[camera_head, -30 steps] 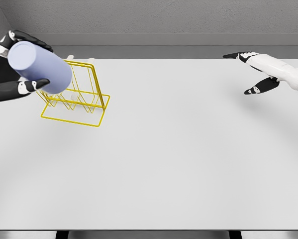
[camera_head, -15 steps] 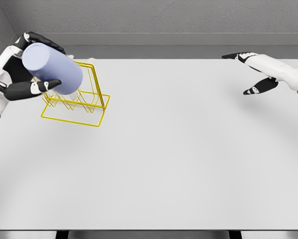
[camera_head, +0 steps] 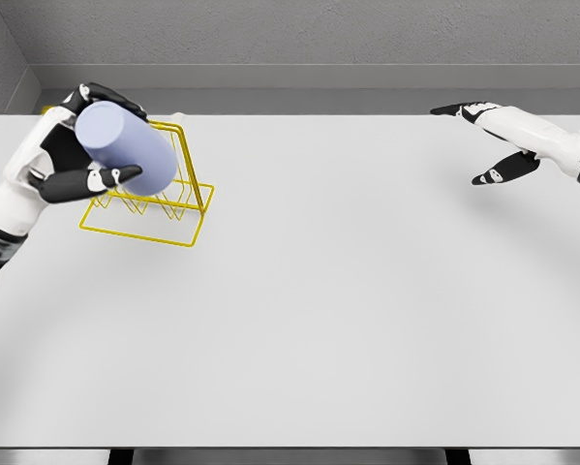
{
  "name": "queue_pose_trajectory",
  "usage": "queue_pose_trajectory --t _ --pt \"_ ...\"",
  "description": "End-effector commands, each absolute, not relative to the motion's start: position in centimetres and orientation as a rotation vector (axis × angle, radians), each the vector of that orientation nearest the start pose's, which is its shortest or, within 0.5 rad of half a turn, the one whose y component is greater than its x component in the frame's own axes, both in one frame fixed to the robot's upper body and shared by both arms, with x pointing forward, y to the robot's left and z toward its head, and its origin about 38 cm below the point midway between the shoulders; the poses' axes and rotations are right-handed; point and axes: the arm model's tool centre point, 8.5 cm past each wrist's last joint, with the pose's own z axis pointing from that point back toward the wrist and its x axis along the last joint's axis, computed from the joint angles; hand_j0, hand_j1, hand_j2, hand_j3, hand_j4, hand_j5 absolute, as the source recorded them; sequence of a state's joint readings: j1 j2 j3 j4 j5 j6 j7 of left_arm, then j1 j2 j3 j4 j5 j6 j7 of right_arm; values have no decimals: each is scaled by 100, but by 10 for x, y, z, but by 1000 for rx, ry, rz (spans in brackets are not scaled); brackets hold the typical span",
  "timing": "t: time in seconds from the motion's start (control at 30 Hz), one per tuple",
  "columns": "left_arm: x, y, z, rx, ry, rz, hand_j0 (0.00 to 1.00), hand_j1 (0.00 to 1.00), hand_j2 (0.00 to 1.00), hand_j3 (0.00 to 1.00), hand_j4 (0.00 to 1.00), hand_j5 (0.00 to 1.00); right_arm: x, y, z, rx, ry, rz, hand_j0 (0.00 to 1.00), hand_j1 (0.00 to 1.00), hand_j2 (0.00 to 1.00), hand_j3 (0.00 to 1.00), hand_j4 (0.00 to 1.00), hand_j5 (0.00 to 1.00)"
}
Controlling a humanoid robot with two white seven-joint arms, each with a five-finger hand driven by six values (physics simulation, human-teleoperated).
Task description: Place the cup on the cup holder with both arms
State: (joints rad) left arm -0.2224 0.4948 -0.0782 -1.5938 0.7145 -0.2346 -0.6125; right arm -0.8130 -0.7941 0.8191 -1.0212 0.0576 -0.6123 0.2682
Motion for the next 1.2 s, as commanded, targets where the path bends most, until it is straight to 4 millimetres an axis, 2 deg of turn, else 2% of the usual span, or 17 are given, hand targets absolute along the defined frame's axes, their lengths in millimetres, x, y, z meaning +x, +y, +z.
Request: queue_pose_trajectory --t 0.0,0.3,0.33,0.37,0.4,0.47,0.53,0.8,0.87,1.0,1.07,1.1,1.17 --pt "399 316 207 -566 -1924 -561 29 29 29 29 29 29 489 -368 209 -371 -1570 1537 100 100 100 100 100 100" --pt "403 318 200 -541 -1907 -558 30 30 30 30 30 30 489 -370 209 -375 -1570 1533 100 100 100 100 100 100" --pt "403 319 200 -538 -1906 -561 40 40 40 40 40 40 489 -370 209 -375 -1570 1533 100 100 100 100 100 100" --pt "403 319 201 -536 -1909 -565 55 55 55 55 55 55 489 -369 210 -374 -1572 1534 100 100 100 100 100 100" --pt "402 320 203 -534 -1911 -572 78 78 78 78 78 78 489 -369 210 -374 -1572 1534 100 100 100 100 100 100" --pt "402 320 206 -532 -1920 -575 95 95 95 95 95 95 489 -370 209 -374 -1569 1535 100 100 100 100 100 100" --pt "402 321 207 -530 -1923 -579 100 100 100 100 100 100 489 -370 209 -375 -1570 1533 100 100 100 100 100 100" --pt "401 320 210 -533 -1935 -582 100 100 100 100 100 100 489 -369 209 -375 -1571 1536 100 100 100 100 100 100" --pt "398 316 216 -544 -1953 -596 100 100 100 100 100 100 489 -369 209 -375 -1571 1536 100 100 100 100 100 100" --pt "363 326 242 -515 -2012 -701 100 100 100 100 100 100 489 -369 210 -376 -1571 1537 100 100 100 100 100 100" --pt "342 334 256 -448 -2203 -839 100 100 100 100 100 100 489 -369 210 -374 -1572 1537 100 100 100 100 100 100" --pt "337 328 257 -461 -2222 -897 100 100 100 100 100 100 489 -369 210 -374 -1572 1537 100 100 100 100 100 100" --pt "336 307 238 -505 -2126 -1007 100 100 100 100 100 100 489 -369 210 -374 -1572 1537 100 100 100 100 100 100"
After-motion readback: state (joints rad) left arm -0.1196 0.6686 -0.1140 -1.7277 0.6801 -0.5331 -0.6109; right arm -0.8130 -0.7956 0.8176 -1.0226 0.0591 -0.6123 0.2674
